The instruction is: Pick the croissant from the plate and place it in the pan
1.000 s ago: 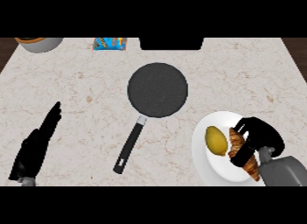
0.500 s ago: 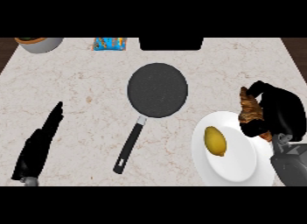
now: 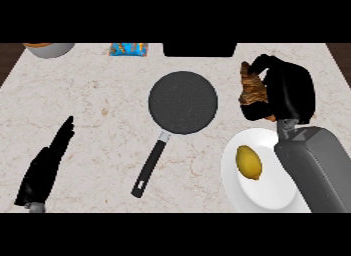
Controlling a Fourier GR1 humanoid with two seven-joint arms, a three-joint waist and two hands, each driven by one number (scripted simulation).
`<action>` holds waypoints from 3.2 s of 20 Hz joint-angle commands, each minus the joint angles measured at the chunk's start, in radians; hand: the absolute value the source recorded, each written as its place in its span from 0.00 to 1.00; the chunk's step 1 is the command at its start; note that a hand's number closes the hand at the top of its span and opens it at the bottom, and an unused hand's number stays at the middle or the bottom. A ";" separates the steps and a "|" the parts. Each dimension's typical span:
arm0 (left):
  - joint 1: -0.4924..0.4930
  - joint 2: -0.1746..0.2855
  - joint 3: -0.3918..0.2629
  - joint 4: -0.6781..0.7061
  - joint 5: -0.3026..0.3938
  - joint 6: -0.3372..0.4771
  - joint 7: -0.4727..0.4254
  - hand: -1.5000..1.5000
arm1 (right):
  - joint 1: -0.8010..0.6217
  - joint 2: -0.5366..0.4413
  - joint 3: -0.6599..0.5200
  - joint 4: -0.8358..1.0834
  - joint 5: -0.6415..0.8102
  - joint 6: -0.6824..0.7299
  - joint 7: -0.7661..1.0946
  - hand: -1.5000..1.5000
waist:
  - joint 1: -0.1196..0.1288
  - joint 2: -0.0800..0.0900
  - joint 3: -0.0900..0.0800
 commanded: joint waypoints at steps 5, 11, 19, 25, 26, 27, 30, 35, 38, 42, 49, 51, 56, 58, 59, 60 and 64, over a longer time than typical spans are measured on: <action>-0.015 -0.014 -0.003 0.006 -0.012 -0.010 0.004 0.50 | -0.264 0.203 -0.081 0.423 -0.041 -0.126 -0.095 1.00 | 0.016 0.006 0.000; -0.029 -0.018 -0.015 -0.001 -0.027 -0.014 -0.007 0.50 | -0.394 0.280 -0.181 0.782 -0.092 -0.266 -0.230 1.00 | 0.045 0.020 0.001; -0.051 -0.018 -0.021 0.013 -0.015 -0.047 0.008 0.50 | -0.526 0.292 -0.170 1.120 -0.110 -0.256 -0.302 1.00 | 0.071 0.029 0.001; -0.096 -0.023 -0.026 0.031 -0.017 -0.052 0.004 0.50 | -0.485 0.292 -0.322 1.153 -0.405 -0.223 -0.324 0.00 | 0.105 0.038 0.003; -0.113 -0.009 -0.021 0.029 -0.010 -0.070 -0.006 0.50 | -0.510 0.292 -0.334 1.167 -0.436 -0.220 -0.316 0.00 | 0.121 0.042 0.003; -0.096 -0.026 -0.024 0.043 -0.015 -0.053 -0.009 0.50 | -0.492 0.292 -0.362 1.165 -0.468 -0.237 -0.365 0.00 | 0.117 0.044 0.003; -0.131 -0.034 -0.038 0.051 -0.025 -0.056 0.001 0.50 | -0.514 0.292 -0.381 1.159 -0.538 -0.318 -0.451 0.00 | 0.133 0.045 0.004; -0.072 -0.019 -0.025 0.025 -0.015 -0.062 -0.031 0.50 | -0.510 0.292 -0.442 1.135 -0.591 -0.491 -0.606 0.00 | 0.119 0.038 0.003; -0.126 -0.051 -0.047 0.038 -0.050 -0.027 0.036 0.50 | -0.526 0.292 -0.477 1.134 -0.651 -0.591 -0.655 0.00 | 0.094 0.034 0.003; -0.055 -0.018 -0.016 0.003 -0.020 -0.052 -0.002 0.50 | -0.510 0.288 -0.582 1.120 -0.712 -0.673 -0.714 0.00 | 0.066 0.025 0.002; -0.042 0.015 0.063 0.038 0.022 -0.070 -0.019 0.50 | -0.408 0.165 -0.678 1.114 -0.796 -0.592 -0.914 0.00 | 0.025 0.016 0.002; -0.041 -0.029 0.017 0.025 -0.040 -0.018 -0.007 0.50 | -0.331 0.183 -0.661 1.085 -0.795 -0.576 -0.976 0.00 | 0.000 0.006 0.001; -0.057 -0.031 0.049 0.070 -0.035 -0.023 -0.007 0.50 | -0.253 0.097 -0.639 1.015 -0.807 -0.483 -0.957 0.00 | -0.017 -0.001 0.000; 0.003 -0.001 0.088 0.066 0.017 -0.066 -0.073 0.50 | -0.158 0.051 -0.663 0.997 -0.837 -0.406 -1.025 0.00 | -0.020 -0.002 0.000; 0.008 -0.001 0.079 0.008 -0.005 -0.053 -0.026 0.50 | -0.161 0.010 -0.647 0.977 -0.829 -0.376 -0.972 0.00 | -0.018 -0.004 0.000; 0.033 -0.055 0.029 0.036 -0.057 -0.006 -0.063 0.50 | -0.165 -0.007 -0.648 0.966 -0.836 -0.358 -0.985 0.00 | -0.015 -0.002 0.000; -0.006 -0.019 0.066 -0.032 -0.020 -0.052 0.019 0.50 | -0.029 -0.047 -0.626 0.829 -0.861 -0.268 -0.955 0.00 | -0.021 -0.005 0.000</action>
